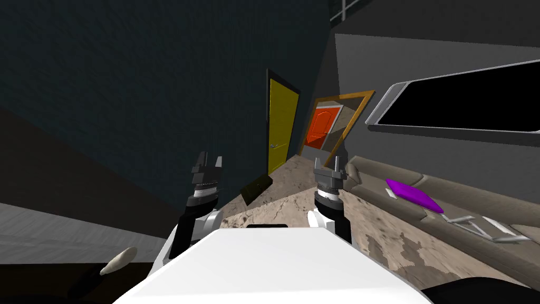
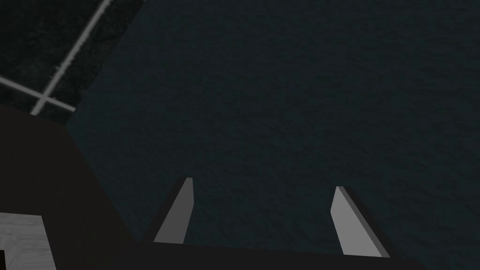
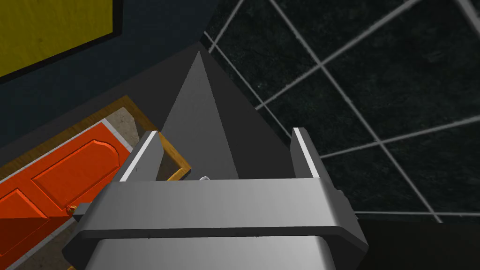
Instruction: Pull the door open
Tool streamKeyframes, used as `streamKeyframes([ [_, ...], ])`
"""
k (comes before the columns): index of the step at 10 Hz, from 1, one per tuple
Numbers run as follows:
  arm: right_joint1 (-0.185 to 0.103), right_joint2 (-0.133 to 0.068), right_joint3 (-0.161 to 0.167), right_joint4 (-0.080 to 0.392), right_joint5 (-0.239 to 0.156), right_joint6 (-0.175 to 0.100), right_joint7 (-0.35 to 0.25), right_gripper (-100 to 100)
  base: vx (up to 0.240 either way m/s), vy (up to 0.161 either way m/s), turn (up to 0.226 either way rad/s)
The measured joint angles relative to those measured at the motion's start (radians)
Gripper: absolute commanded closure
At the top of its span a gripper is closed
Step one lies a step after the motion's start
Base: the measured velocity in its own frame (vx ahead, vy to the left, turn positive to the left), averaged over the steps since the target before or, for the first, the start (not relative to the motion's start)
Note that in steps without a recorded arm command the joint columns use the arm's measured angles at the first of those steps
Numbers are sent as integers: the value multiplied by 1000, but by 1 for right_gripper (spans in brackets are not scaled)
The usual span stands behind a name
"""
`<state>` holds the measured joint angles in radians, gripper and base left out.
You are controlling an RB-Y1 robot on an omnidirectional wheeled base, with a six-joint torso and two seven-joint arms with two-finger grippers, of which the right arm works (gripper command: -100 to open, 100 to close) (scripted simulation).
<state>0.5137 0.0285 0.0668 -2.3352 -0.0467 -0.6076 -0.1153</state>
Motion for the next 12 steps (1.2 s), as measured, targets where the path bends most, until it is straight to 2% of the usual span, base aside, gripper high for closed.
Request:
streamKeyframes([
  [1, -5, -6, -1, 23, -2, -10, 0, -100, 94, -51, 162],
  [4, -36, -27, -10, 78, -10, 0, 7, -100, 89, -75, 105],
  [6, -55, -32, -8, 116, -11, -2, 14, -100, 58, -51, 104],
  [10, -84, -56, -21, 189, -23, -7, 16, -100, 69, -52, 112],
  [12, -108, -63, -24, 237, -26, -10, 22, -100, 70, -72, 125],
])
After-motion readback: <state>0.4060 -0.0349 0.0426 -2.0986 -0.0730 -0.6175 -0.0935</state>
